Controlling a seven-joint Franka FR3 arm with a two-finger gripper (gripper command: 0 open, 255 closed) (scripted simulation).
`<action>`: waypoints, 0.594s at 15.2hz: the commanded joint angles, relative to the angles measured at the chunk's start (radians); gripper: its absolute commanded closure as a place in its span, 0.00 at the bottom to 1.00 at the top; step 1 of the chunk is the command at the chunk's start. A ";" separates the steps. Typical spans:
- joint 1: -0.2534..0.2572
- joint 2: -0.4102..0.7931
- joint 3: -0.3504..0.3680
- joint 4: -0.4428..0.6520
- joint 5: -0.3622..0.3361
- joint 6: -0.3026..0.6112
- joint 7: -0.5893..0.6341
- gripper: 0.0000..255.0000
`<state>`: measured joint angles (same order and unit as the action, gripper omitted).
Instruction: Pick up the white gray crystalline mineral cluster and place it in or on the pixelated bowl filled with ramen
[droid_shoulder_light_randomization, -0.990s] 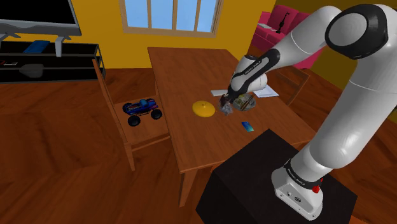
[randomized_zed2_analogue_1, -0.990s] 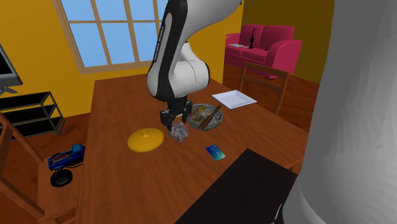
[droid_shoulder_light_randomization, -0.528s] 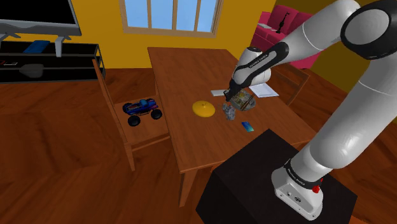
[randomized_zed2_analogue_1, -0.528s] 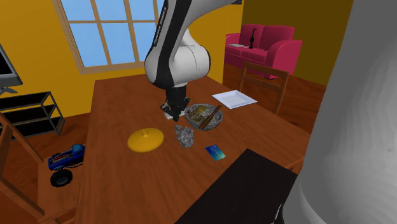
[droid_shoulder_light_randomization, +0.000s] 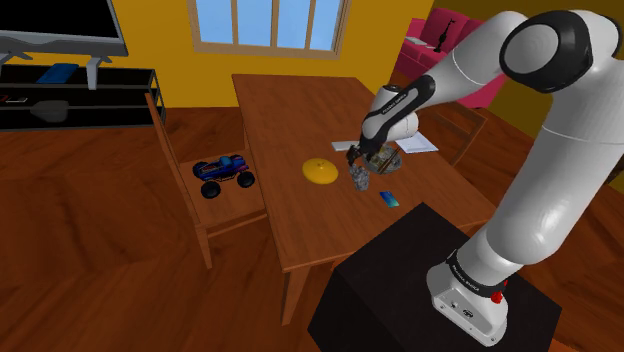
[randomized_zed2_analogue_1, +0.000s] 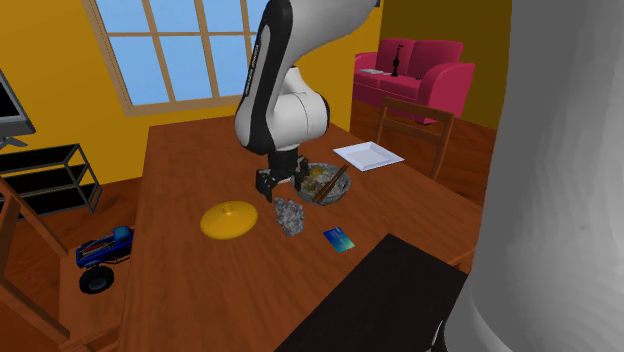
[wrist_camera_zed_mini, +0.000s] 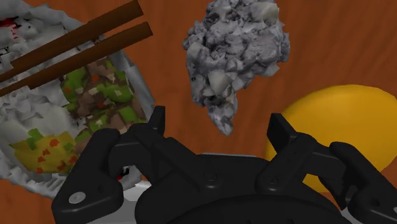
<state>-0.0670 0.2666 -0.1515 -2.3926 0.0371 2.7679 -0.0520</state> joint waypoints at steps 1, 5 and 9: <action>-0.005 0.036 0.004 0.011 0.010 0.022 -0.001 0.00; -0.017 0.095 0.018 0.026 0.026 0.066 -0.013 0.00; -0.025 0.118 0.025 0.033 0.030 0.082 -0.015 0.00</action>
<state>-0.0719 0.3571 -0.1114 -2.3619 0.0637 2.8602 -0.0610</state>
